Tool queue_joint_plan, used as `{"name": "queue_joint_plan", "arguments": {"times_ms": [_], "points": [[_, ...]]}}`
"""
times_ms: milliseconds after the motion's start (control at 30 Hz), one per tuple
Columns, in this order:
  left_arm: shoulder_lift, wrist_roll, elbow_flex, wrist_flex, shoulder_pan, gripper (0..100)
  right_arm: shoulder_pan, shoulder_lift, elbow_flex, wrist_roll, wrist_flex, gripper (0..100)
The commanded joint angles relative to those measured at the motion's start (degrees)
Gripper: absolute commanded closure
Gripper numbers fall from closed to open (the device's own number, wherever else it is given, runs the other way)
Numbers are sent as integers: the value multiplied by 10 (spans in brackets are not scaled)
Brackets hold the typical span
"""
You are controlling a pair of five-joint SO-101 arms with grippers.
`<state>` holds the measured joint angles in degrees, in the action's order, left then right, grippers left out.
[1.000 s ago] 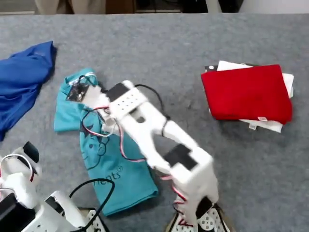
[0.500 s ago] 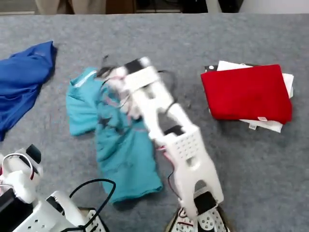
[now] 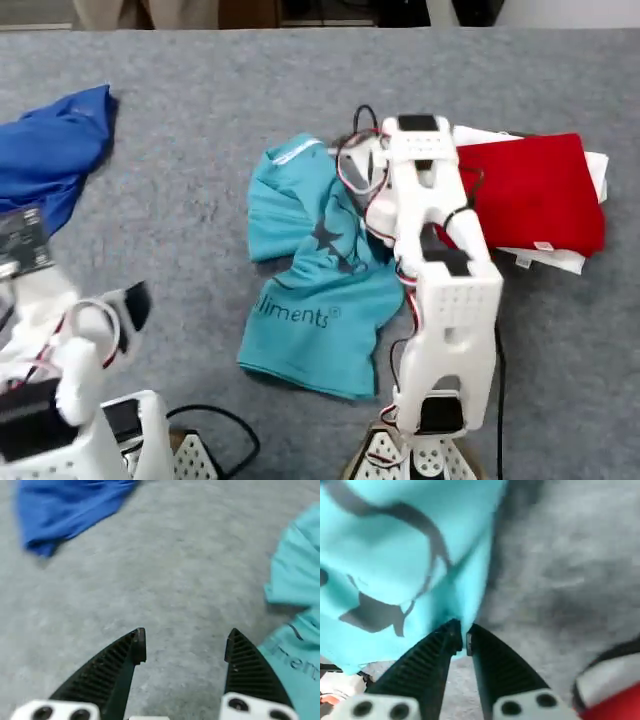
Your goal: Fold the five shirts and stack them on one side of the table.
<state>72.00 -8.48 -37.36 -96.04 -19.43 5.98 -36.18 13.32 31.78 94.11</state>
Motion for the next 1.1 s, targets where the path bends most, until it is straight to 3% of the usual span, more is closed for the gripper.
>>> {"name": "queue_joint_plan", "arguments": {"times_ms": [0,167,433,533,633,867,1067], "points": [[-39,0,-76,75,44,736,-11,112,-144,10,-58,997],[-150,-3,-122,115,104,736,-15,260,-297,35,-152,997],[-233,1,-149,129,402,736,8,379,-418,-47,-348,996],[-255,2,-198,168,471,736,21,379,-466,-81,-417,996],[-274,2,-223,202,503,757,21,384,-523,-85,-476,996],[-326,2,-228,287,510,783,21,385,-523,-84,-478,996],[-415,100,-226,396,479,783,21,385,-524,-84,-478,996]]}}
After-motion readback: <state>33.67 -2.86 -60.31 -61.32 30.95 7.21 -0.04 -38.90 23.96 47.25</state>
